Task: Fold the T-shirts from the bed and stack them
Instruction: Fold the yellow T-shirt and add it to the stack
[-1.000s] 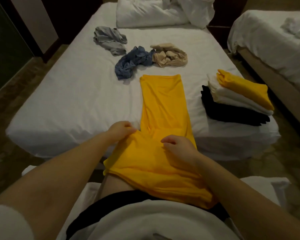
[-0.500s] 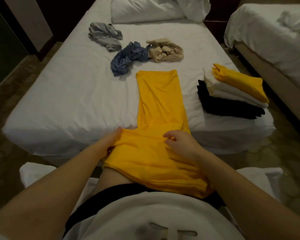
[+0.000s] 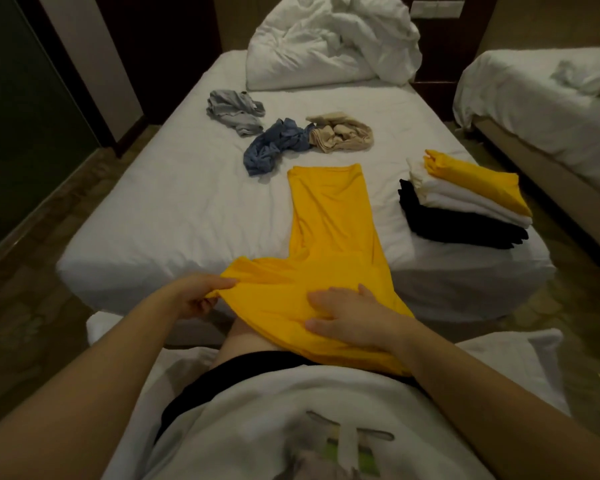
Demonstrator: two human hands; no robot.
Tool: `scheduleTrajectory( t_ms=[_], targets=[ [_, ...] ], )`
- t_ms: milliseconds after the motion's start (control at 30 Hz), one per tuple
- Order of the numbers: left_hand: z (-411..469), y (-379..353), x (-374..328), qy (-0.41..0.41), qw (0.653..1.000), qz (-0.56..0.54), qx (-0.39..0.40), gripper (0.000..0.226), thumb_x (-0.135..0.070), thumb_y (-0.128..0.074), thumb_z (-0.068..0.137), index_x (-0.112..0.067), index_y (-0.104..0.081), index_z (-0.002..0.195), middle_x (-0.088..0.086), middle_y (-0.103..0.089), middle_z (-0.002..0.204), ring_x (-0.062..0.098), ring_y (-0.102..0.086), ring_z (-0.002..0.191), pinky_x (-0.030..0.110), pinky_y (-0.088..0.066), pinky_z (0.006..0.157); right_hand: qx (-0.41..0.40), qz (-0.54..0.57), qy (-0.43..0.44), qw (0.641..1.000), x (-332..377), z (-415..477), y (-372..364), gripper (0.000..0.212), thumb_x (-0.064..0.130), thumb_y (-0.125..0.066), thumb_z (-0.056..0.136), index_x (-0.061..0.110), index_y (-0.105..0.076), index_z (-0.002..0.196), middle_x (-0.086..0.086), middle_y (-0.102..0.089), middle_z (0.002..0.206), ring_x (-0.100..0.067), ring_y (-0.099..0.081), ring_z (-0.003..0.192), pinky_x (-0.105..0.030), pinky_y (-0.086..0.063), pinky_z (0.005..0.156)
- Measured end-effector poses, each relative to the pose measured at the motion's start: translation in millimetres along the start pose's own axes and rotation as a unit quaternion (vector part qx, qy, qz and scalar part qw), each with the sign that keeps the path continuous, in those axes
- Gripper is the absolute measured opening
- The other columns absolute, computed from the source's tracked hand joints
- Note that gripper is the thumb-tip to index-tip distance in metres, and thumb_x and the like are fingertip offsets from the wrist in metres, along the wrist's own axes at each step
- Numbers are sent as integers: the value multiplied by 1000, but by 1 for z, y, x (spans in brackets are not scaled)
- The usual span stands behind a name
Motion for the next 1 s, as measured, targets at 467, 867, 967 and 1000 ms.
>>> scheduleTrajectory(
  t_ms=[467,867,967,1000],
  targets=[
    [-64,-163,-58,-314,788,528,33,18,-41,-51,93,-26,-60,89,-7,-56,80,11,-49,82,16,-29,60,-37,162,39,985,-13,-41,14,27,30,-47,97,16,-68,105,-1,-65,106,-16,-55,97,-23,-35,75],
    [-36,-112,-22,-366,608,693,130,73,-64,-9,82,-33,-17,147,3,-30,151,18,-32,137,29,-22,111,-129,40,51,990,-71,-38,14,65,-8,-42,86,33,-43,136,7,-36,147,-20,-36,131,-25,-28,104],
    [-42,-113,-22,-420,541,716,134,59,-60,-12,92,-35,-9,146,12,-44,142,23,-50,125,28,-39,101,-86,84,85,989,-85,-53,-4,58,4,-43,95,52,-33,126,26,-27,142,-15,-33,132,-26,-24,109],
    [-37,-115,-19,-438,522,722,118,59,-54,-27,93,-36,-7,145,12,-45,142,24,-52,123,29,-40,100,-84,134,80,984,-89,-62,-9,52,12,-45,97,56,-34,123,32,-23,140,-9,-32,132,-26,-24,110]
  ],
)
Point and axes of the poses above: each hand's wrist, its own z-axis towards the middle knuckle, its own y-axis out of the back of the hand, x = y × z, the point moved 1 cm from there along z, towards the middle knuckle
